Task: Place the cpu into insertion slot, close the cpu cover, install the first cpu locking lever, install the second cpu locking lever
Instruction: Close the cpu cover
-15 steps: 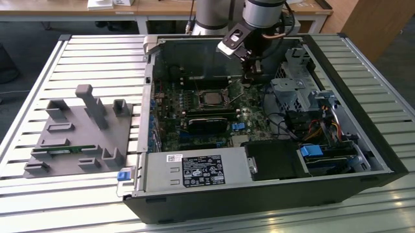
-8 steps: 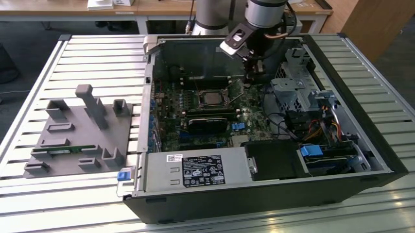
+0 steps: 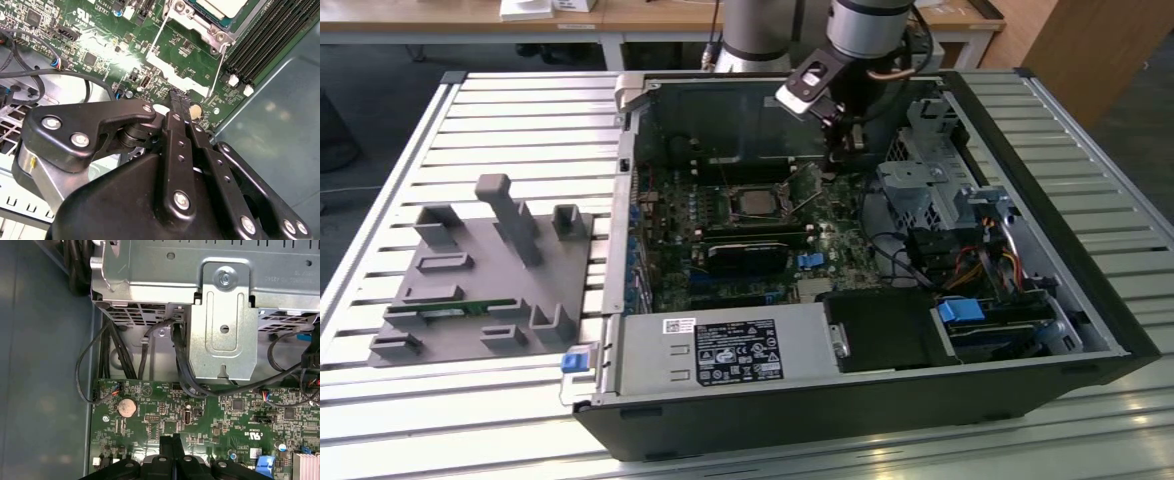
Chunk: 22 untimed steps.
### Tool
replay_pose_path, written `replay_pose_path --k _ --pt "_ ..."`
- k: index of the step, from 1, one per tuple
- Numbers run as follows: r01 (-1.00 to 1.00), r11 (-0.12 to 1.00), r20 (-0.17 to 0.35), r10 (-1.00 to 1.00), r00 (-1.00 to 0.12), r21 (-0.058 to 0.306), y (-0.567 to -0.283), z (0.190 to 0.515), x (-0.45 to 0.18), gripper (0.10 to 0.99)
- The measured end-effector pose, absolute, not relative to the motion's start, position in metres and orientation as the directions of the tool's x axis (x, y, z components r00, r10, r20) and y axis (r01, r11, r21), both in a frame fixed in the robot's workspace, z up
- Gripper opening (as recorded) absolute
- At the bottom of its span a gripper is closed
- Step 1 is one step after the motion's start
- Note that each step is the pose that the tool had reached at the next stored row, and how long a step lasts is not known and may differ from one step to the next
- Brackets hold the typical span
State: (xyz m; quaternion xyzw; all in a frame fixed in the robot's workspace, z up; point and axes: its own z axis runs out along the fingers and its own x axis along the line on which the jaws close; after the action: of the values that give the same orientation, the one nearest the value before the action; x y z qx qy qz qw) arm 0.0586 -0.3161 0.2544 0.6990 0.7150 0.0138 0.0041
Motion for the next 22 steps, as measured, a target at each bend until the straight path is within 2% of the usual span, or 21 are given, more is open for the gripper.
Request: replay_pose_path --k 22 --pt "0.999 0.022 0.014 1.000 -0.023 0.022 -0.3154 0.2447 0.0524 0.118"
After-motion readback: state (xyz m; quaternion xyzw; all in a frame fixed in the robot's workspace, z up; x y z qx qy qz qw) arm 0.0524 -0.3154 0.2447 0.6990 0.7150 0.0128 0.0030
